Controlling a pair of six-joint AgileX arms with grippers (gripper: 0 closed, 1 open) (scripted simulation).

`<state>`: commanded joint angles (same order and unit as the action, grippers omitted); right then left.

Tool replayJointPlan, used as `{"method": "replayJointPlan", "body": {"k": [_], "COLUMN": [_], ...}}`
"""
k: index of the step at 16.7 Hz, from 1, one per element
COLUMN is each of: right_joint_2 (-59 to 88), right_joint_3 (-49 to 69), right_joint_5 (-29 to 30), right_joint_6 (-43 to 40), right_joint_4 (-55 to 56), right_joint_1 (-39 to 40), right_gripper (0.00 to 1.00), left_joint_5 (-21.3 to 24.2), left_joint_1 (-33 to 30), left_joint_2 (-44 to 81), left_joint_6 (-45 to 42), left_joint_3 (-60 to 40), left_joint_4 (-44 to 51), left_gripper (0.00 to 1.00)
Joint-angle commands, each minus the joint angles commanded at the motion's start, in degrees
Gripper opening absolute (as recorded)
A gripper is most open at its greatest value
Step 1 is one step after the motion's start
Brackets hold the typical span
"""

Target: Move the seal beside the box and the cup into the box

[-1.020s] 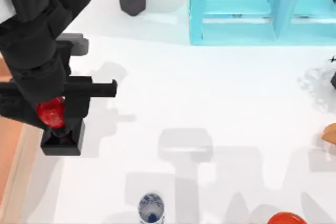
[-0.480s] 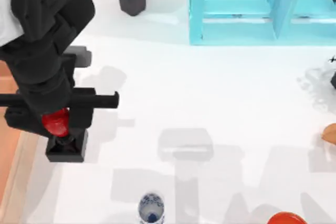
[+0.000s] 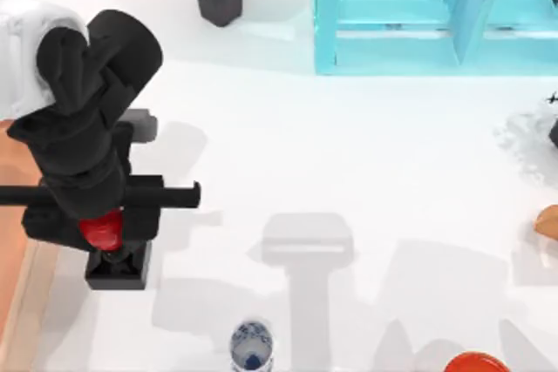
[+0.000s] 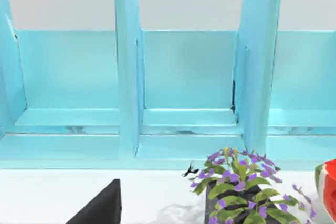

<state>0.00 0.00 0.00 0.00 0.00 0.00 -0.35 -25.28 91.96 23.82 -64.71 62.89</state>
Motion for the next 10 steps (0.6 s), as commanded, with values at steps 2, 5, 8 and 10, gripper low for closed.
{"method": "replayJointPlan", "body": {"k": [2, 5, 8, 10], "right_joint_2": [0.00, 0.00, 0.00, 0.00], "right_joint_3": [0.00, 0.00, 0.00, 0.00], "right_joint_5": [0.00, 0.00, 0.00, 0.00], "right_joint_6": [0.00, 0.00, 0.00, 0.00], "right_joint_4": [0.00, 0.00, 0.00, 0.00], "right_joint_1": [0.00, 0.00, 0.00, 0.00], "right_gripper": [1.00, 1.00, 1.00, 1.00], "left_joint_5": [0.00, 0.00, 0.00, 0.00], "left_joint_1": [0.00, 0.00, 0.00, 0.00], "left_joint_2": [0.00, 0.00, 0.00, 0.00], "left_joint_6": [0.00, 0.00, 0.00, 0.00], "left_joint_3": [0.00, 0.00, 0.00, 0.00], "left_joint_4": [0.00, 0.00, 0.00, 0.00], "left_gripper": [0.08, 0.30, 0.53, 0.68]}}
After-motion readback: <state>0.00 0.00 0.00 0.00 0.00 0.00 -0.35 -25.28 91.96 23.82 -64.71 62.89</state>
